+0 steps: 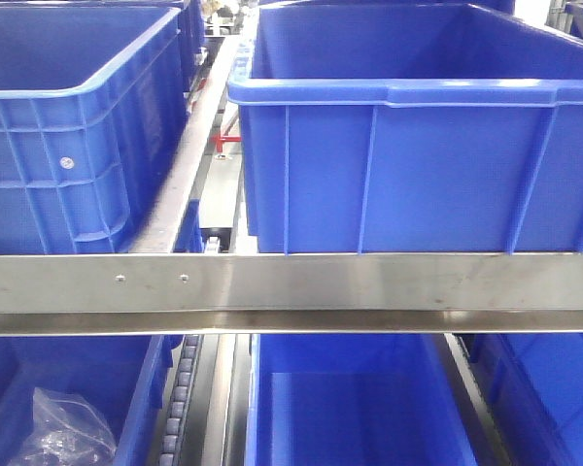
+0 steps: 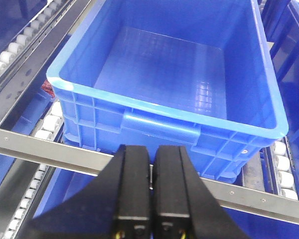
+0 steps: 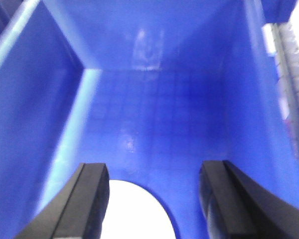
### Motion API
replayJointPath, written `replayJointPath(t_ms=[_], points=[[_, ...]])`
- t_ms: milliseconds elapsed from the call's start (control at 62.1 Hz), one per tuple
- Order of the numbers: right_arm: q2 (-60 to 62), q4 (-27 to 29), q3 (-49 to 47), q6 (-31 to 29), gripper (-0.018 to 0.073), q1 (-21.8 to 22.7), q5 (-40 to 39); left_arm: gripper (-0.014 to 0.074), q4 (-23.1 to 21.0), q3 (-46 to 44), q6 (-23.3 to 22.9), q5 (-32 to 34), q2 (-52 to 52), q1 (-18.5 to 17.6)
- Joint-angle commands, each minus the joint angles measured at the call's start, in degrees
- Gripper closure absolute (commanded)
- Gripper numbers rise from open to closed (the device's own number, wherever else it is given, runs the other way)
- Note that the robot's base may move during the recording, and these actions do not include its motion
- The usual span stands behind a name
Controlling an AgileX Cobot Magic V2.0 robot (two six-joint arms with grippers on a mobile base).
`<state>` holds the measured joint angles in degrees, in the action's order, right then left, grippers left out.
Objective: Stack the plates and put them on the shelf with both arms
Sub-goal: 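Open the right gripper to release the plates inside the bin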
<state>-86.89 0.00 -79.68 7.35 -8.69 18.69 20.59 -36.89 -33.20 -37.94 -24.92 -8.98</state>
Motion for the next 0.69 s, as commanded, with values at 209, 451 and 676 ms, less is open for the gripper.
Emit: replayJointPath(t_ms=[209,451,676], points=[[20.26,0.0,12.99,0.04,0.0052,0.35,-6.04,0.0506,0.74,-1.57,-0.3,4.51,-0.42,0.11],[39.19,0.0,31.48,0.04,0.0052,0.4,-7.99,0.0506,0.74,-1.57,-0.3,4.51,-0.42,0.11],[56.38,0.0,45.24,0.04,0.0052,6.18,-8.04,0.0506,0.74,-1.57,-0.3,4.51,-0.42,0.11]])
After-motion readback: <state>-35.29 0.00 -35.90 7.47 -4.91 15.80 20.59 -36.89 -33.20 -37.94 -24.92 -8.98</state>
